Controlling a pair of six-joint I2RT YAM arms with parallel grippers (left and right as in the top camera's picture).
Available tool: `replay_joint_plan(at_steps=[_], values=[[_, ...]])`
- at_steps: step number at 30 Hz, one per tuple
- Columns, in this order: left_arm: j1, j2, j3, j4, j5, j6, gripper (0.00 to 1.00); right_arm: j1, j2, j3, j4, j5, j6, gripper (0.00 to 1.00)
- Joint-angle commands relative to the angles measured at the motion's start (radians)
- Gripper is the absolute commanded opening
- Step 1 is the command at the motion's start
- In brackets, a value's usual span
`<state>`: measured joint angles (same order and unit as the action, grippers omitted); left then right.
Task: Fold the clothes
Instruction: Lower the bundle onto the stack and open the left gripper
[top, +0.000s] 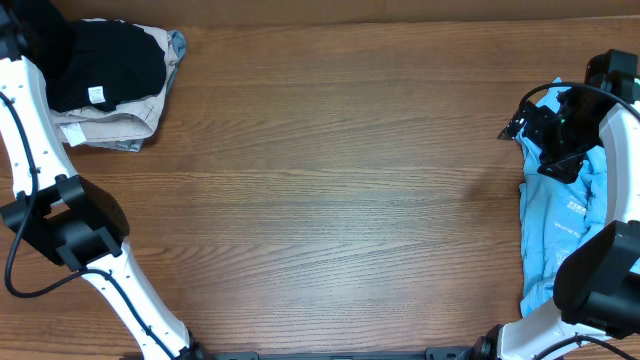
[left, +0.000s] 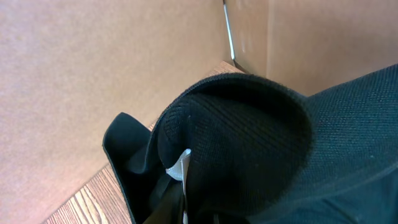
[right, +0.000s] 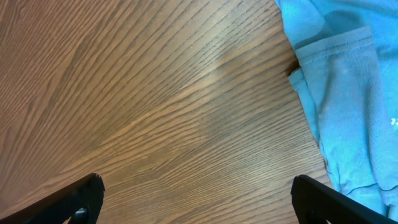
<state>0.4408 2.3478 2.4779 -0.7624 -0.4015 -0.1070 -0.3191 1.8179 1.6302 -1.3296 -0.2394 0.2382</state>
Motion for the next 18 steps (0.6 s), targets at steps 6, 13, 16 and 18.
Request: replay_joint_plan(at_steps=[6,13,16,18], values=[[0.047,-0.027,0.071,0.035,0.078,-0.132,0.04,0.005,-0.021,0.013,0.003,0.000,-0.003,1.00],[0.068,-0.027,0.079,0.063,0.089,-0.172,0.04,0.005,-0.021,0.013,0.010,0.003,-0.003,1.00],[0.071,-0.027,0.103,0.072,0.127,-0.196,0.04,0.005,-0.021,0.013,0.019,0.003,-0.003,1.00],[0.071,-0.027,0.134,0.072,0.159,-0.196,0.04,0.005,-0.021,0.013,0.024,0.003,-0.003,1.00]])
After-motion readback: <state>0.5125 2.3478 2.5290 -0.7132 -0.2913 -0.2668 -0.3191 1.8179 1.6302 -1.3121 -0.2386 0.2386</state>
